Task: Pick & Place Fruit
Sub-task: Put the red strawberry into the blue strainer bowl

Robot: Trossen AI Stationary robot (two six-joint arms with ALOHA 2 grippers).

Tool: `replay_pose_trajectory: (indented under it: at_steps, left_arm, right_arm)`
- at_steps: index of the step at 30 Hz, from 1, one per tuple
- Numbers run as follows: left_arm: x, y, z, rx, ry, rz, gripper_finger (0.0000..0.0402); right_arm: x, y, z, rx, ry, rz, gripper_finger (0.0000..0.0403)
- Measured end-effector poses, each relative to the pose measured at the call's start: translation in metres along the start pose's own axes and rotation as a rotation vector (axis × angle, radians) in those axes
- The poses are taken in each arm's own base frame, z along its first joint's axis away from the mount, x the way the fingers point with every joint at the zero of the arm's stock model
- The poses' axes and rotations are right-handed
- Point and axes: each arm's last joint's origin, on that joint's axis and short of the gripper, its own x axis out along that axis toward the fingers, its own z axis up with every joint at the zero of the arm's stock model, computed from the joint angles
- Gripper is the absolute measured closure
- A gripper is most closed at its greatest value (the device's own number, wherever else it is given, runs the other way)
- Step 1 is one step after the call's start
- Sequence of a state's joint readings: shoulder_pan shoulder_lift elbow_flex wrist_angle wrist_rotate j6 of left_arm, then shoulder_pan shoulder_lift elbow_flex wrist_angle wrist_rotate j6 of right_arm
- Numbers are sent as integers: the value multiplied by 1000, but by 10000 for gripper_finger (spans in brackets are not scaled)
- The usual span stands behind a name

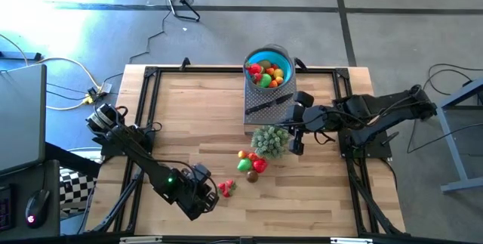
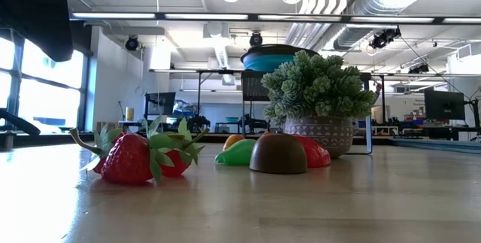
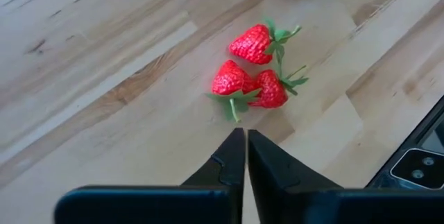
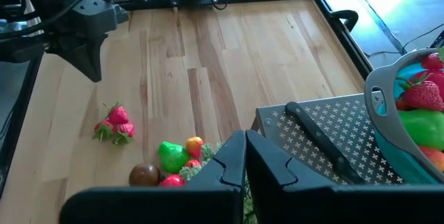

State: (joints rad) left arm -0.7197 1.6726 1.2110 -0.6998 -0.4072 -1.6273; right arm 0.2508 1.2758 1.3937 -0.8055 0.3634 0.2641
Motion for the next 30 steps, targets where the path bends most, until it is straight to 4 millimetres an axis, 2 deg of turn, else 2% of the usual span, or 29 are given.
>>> replay_pose_trajectory:
  at_steps: [19,25,30]
  left_arm:
    - [0,1,0,-27,0,7,184]
    - [0,1,0,-27,0,7,145]
    - [0,1,0,-25,-2,7,137]
  right_arm:
    - [0,0,0,0,0,0,398]
    - [0,0,0,1,0,0,398]
    - [0,0,0,1,0,0,398]
